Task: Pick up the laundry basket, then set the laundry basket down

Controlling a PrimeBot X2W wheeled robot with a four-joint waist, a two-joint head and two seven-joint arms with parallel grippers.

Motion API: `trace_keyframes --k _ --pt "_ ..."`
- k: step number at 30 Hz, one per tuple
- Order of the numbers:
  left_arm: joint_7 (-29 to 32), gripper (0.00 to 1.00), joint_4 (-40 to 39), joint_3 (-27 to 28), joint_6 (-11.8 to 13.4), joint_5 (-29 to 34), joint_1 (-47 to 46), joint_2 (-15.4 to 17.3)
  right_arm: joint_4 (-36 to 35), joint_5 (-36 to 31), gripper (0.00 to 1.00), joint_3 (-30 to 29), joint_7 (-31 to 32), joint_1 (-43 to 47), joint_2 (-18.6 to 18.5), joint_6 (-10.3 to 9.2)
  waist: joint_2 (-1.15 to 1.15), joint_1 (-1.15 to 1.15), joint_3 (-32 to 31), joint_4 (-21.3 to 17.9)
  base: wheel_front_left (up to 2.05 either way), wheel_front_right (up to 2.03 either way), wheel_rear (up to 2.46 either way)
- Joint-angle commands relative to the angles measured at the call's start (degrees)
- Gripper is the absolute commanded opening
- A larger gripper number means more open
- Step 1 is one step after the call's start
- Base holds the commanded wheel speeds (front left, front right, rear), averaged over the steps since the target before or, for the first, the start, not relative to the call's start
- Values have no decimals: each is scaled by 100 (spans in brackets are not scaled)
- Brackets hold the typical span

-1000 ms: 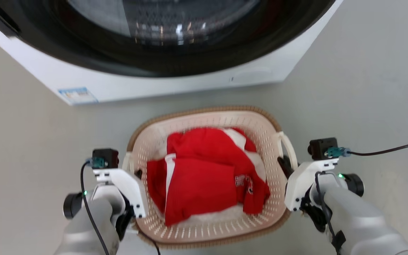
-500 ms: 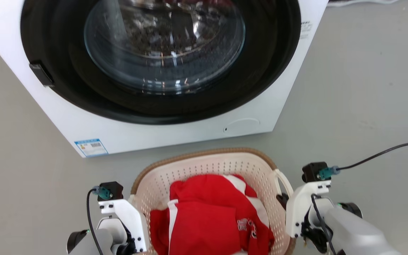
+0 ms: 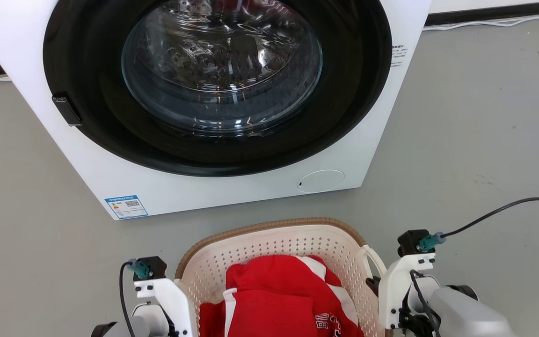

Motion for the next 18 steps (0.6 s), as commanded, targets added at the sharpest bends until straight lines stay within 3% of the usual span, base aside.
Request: trace_keyframes --k 1,18 --pt "13 0 -101 51 -76 -56 -9 108 -110 63 0 41 -15 -45 -16 44 0 0 6 7 0 0 0" --pt "-92 0 -48 -220 -76 -350 -94 136 -135 374 0 385 -99 -125 -42 44 0 0 39 40 0 0 0"
